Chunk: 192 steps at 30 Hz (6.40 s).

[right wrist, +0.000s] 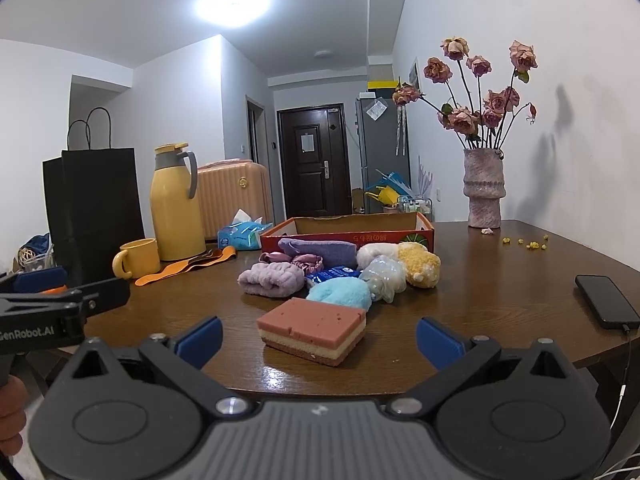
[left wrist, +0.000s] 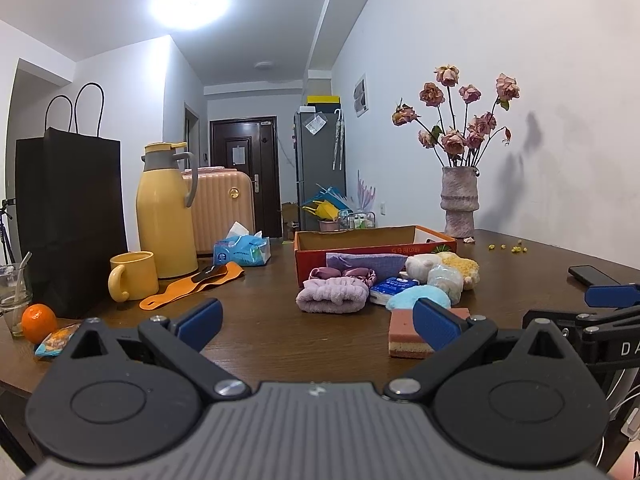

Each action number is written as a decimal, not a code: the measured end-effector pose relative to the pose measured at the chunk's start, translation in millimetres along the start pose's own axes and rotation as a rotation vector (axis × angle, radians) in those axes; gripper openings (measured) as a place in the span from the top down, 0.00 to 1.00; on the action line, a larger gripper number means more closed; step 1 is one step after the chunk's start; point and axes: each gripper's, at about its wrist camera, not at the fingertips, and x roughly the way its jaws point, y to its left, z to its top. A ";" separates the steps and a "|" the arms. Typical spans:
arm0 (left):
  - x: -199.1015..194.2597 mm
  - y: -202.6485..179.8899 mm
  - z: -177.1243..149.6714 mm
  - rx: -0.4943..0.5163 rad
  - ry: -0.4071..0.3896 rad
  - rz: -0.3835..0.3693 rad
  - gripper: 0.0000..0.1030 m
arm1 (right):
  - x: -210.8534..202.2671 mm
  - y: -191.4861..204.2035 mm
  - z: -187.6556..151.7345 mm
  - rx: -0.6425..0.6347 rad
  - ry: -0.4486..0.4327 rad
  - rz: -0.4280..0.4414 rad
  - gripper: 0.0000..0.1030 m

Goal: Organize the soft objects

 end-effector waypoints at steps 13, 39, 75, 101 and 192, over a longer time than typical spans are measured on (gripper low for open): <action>-0.3 0.4 0.3 0.001 0.000 -0.001 0.00 | -0.4 -1.2 0.3 0.002 -0.001 -0.001 0.00; -0.3 3.1 1.5 -0.003 0.003 0.004 0.00 | -2.1 -4.3 0.9 0.007 -0.011 0.000 0.00; 225.1 0.5 -9.0 -0.377 0.541 -0.451 0.71 | 164.6 -65.0 -2.0 0.373 0.262 0.131 0.69; 594.5 59.5 105.1 -0.323 0.563 -0.089 0.62 | 612.7 -72.6 183.2 0.257 0.543 0.147 0.75; 220.1 66.7 67.4 -0.427 0.368 -0.427 0.96 | 199.9 -37.6 98.0 0.091 0.120 0.258 0.97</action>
